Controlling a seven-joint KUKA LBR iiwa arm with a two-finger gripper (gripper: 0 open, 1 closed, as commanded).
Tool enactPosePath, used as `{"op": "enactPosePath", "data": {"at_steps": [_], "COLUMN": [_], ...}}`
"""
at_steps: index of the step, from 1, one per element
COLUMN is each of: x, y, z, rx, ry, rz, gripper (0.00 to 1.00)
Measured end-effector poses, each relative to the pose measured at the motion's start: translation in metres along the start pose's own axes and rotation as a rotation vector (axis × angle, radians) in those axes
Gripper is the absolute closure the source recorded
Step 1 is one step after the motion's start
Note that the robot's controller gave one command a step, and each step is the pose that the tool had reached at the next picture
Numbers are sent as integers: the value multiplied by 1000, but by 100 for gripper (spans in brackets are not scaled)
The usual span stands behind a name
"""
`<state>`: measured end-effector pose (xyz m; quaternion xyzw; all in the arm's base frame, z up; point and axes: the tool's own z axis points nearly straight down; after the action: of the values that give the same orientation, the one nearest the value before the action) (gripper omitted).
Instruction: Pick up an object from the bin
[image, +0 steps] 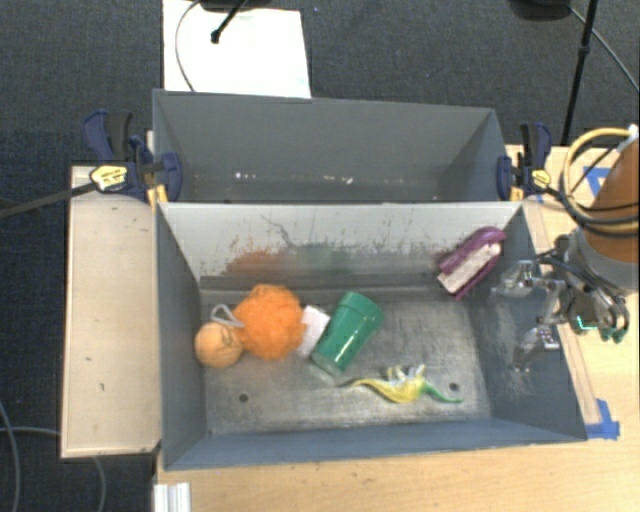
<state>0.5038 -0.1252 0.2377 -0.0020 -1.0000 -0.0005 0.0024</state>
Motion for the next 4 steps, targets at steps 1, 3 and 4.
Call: {"op": "enactPosePath", "data": {"at_steps": [1,3,4], "x": [-2,-25,-20], "y": [1,45,44], "z": [-4,77,97], "rx": [2,-2,4], "ry": [-8,-5,-7], "rz": [-4,-226,-412], "gripper": [0,0,0]}}
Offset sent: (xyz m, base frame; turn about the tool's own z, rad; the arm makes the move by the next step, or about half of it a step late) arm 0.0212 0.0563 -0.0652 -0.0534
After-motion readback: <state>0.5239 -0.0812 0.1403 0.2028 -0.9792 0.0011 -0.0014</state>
